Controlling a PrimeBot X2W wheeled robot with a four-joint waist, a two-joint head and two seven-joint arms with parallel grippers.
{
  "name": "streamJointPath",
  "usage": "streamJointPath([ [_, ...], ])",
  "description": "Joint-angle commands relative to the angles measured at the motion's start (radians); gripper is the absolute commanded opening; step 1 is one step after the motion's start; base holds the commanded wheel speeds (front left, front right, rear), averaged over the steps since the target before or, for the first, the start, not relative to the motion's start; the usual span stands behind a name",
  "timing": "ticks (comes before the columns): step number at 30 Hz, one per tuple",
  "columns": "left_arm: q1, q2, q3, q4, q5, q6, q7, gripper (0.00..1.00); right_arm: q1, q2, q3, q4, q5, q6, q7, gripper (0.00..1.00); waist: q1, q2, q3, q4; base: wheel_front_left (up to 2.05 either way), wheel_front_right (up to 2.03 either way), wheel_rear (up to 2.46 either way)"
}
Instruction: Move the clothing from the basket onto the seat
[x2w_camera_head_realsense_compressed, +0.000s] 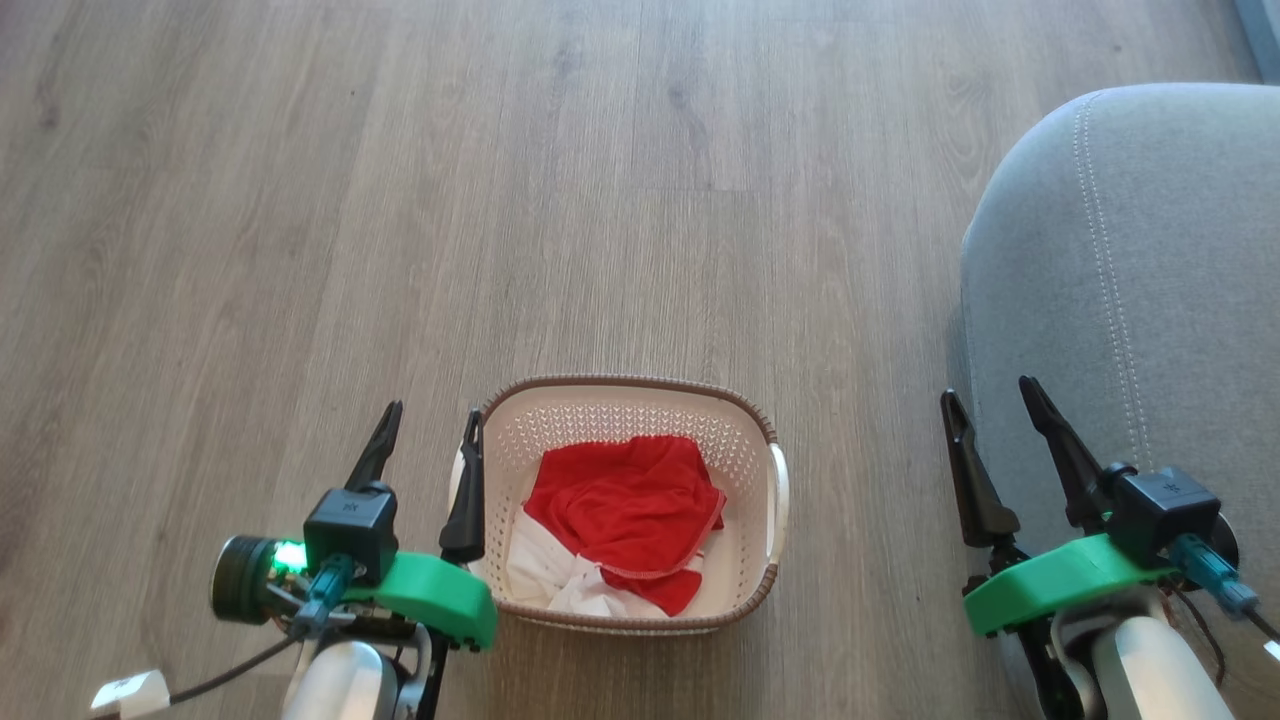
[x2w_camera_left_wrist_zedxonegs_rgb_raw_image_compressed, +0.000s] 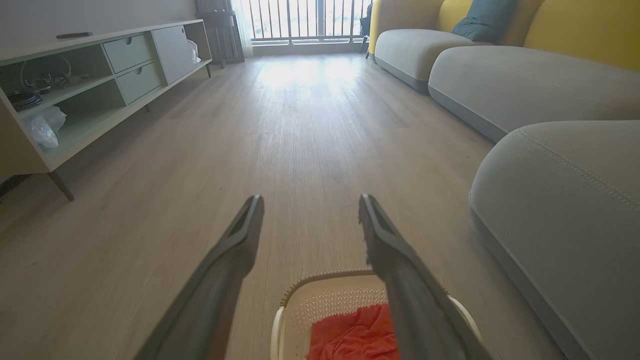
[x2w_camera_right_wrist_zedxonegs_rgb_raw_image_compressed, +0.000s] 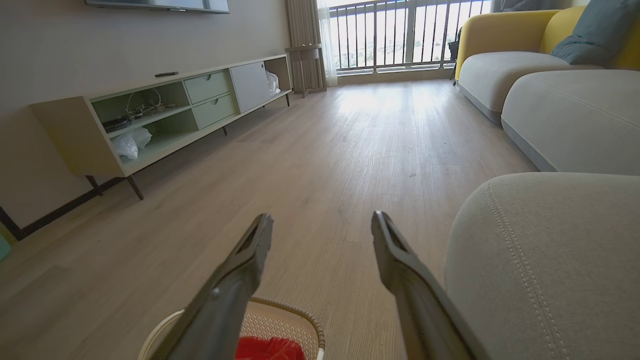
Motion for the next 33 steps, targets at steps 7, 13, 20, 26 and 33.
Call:
streamJointPath([
  [7, -0.030, 0.000, 0.036, -0.032, -0.008, 0.002, -0.005, 1.00, -0.027, 0.003, 0.010, -0.033, -0.014, 0.000, -0.009, 1.00, 0.0001, 0.0000, 0.008, -0.001, 0.00, 0.00, 0.00],
  [13, -0.035, 0.000, 0.035, -0.034, -0.008, -0.006, -0.005, 1.00, -0.034, 0.007, 0.004, -0.037, -0.020, 0.000, -0.009, 1.00, 0.0001, 0.0000, 0.018, -0.001, 0.00, 0.00, 0.00],
  [20, -0.040, 0.000, 0.038, -0.034, -0.007, -0.014, -0.005, 1.00, -0.040, 0.011, 0.003, -0.037, -0.023, 0.000, -0.009, 1.00, 0.0001, 0.0000, 0.031, 0.000, 0.00, 0.00, 0.00],
  [26, -0.053, 0.000, 0.037, -0.037, -0.005, -0.021, -0.005, 1.00, -0.052, 0.014, 0.001, -0.044, -0.029, 0.000, -0.009, 1.00, 0.0001, 0.0000, 0.066, 0.001, 0.00, 0.00, 0.00],
  [33, -0.086, 0.000, 0.026, -0.011, 0.014, -0.053, -0.005, 1.00, -0.083, 0.023, -0.041, -0.030, -0.080, 0.000, -0.009, 1.00, 0.0001, 0.0000, 0.172, -0.017, 0.00, 0.00, 0.00],
])
